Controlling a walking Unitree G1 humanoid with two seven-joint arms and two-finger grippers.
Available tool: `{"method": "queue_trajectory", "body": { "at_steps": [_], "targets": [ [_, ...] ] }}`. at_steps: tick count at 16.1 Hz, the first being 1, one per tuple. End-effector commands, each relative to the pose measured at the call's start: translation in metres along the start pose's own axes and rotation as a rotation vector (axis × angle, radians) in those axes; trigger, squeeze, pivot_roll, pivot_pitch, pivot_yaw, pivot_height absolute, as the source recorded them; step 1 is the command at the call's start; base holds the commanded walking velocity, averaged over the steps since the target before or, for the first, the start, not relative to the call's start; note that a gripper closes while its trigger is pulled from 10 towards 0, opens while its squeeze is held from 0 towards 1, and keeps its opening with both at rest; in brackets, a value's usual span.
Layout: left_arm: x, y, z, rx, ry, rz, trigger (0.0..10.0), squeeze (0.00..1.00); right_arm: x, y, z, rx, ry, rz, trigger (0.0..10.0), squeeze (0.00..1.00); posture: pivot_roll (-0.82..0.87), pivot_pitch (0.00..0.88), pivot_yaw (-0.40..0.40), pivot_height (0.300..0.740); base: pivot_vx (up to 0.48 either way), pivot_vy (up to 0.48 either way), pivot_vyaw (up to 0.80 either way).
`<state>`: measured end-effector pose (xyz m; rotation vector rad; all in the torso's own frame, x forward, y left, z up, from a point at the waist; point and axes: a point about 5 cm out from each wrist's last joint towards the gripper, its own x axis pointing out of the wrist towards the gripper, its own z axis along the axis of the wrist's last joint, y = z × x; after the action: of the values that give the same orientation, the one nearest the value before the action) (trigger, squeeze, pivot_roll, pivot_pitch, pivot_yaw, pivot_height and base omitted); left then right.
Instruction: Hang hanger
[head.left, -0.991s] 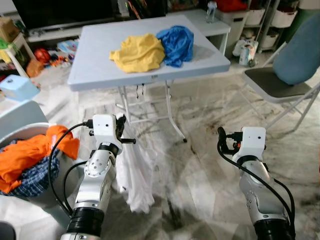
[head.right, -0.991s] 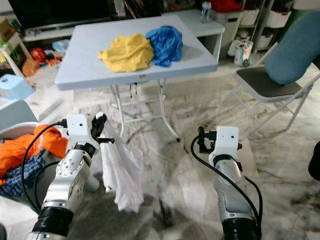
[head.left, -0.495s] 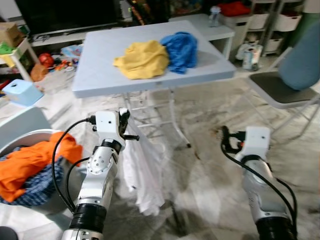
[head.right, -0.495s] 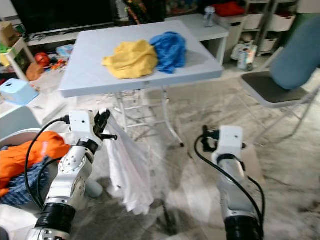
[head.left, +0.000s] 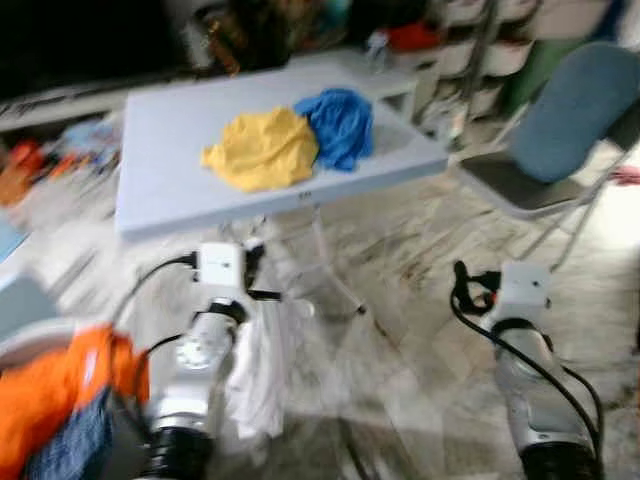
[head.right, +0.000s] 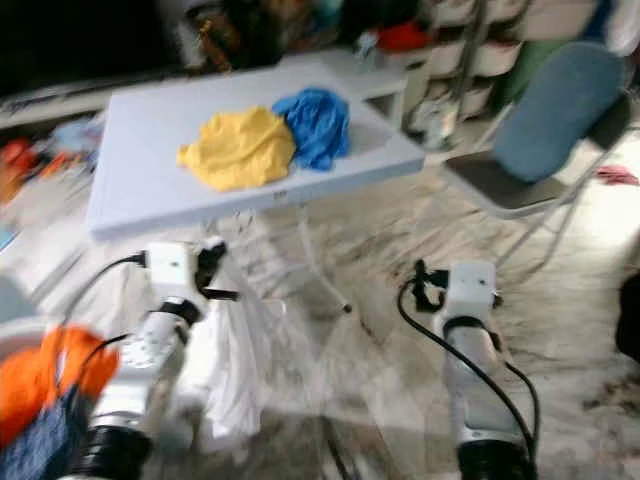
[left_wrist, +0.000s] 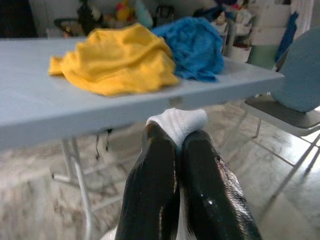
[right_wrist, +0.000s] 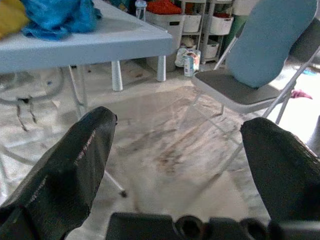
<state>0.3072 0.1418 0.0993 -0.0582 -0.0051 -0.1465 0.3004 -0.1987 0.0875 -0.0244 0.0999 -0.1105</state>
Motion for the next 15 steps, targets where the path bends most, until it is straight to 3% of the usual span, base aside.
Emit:
{"method": "queue_trajectory", "body": {
  "at_steps": [1,3,8,15],
  "targets": [
    [0.002,-0.002,0.009,0.004,-0.039,0.000,10.0,0.00,-0.001,-0.001,0.001,-0.015,-0.003,0.009,10.0,0.00,-0.12,0.000,0.053,0.740,0.371,0.000,-0.80],
    [0.001,-0.005,0.003,-0.024,0.003,-0.010,10.0,0.00,-0.002,0.000,0.001,-0.014,-0.004,0.012,10.0,0.00,-0.12,0.000,0.052,0.740,0.133,0.000,-0.65],
    [-0.004,-0.009,0.002,-0.037,-0.002,-0.038,10.0,0.00,-0.002,-0.002,0.001,-0.025,-0.001,0.015,10.0,0.00,-0.11,0.000,0.041,0.740,0.000,0.000,0.00],
    [-0.007,-0.013,0.003,-0.053,-0.006,-0.081,10.0,0.00,-0.003,0.002,-0.002,-0.034,0.012,0.033,10.0,0.00,-0.10,0.000,0.036,0.740,0.328,0.000,-0.80]
  ]
}}
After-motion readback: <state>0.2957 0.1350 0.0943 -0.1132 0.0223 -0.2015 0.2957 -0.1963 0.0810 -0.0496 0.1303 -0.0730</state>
